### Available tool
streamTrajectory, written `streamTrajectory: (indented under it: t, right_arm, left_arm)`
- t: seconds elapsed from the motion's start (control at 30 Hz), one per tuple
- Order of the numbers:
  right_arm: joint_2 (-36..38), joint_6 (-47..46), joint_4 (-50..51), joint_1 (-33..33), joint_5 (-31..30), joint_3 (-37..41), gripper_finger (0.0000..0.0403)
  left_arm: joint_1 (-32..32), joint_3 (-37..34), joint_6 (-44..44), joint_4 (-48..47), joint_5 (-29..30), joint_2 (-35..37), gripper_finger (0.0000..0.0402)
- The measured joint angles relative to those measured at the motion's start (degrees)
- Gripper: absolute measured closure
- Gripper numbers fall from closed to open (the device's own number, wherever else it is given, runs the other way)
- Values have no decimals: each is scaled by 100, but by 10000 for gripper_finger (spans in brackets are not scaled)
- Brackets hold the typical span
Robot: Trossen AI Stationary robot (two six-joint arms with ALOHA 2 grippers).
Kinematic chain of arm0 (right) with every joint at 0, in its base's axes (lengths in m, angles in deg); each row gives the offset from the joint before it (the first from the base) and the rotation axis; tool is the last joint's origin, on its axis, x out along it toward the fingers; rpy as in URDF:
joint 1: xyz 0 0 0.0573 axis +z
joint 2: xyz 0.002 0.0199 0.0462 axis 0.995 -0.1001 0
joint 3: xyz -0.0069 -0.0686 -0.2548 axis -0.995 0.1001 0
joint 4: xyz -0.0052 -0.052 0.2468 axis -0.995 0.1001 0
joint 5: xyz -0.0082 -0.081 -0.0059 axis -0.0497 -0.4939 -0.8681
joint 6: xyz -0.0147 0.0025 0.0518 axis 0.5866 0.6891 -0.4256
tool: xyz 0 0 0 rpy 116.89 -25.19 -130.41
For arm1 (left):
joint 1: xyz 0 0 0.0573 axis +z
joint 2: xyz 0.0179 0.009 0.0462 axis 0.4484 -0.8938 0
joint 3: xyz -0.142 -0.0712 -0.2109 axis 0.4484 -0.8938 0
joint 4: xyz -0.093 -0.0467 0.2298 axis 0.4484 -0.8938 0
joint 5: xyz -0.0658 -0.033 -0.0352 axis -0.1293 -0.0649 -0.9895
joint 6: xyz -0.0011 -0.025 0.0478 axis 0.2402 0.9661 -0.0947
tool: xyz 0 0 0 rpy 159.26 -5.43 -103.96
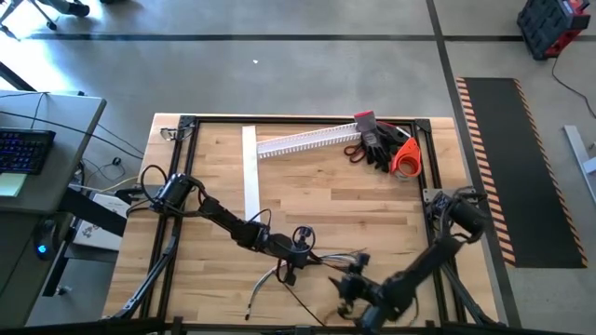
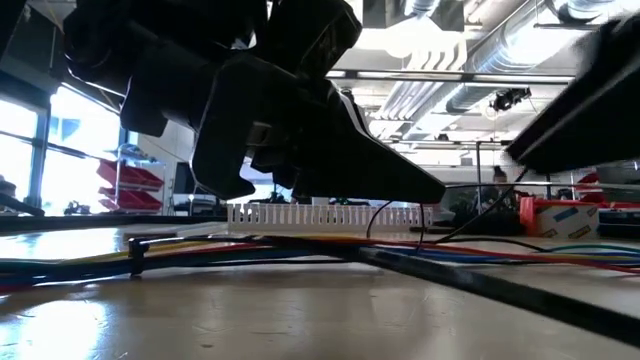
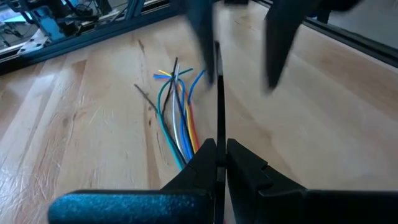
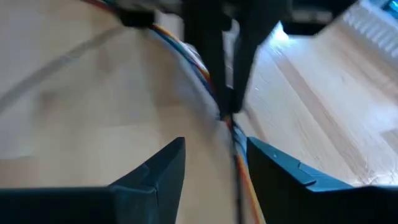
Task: Ziptie cables
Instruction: Wrap the cable wires with the black zip tie
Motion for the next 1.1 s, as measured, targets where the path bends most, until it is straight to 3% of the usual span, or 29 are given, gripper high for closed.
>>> streamTrajectory:
  t: [0.23, 0.57, 0.8, 0.97, 1.1]
  right_arm:
    - [0, 515, -909, -259, 19, 418, 293]
    - [0, 502, -896, -429, 282, 425, 392]
    - [0, 238, -880, -298, 422, 426, 401]
    - [0, -461, -766, 123, 429, 424, 402]
    - [-7, -1305, -86, 506, 470, 238, 402]
  left_arm:
    - [0, 0, 0, -1, 2, 0, 398]
    - [-15, 2, 1, -1, -5, 0, 398]
    - [-18, 9, -46, -114, 9, 0, 398]
    - [-22, 15, -112, -186, -4, 0, 398]
    - [-17, 15, -113, -277, 23, 0, 398]
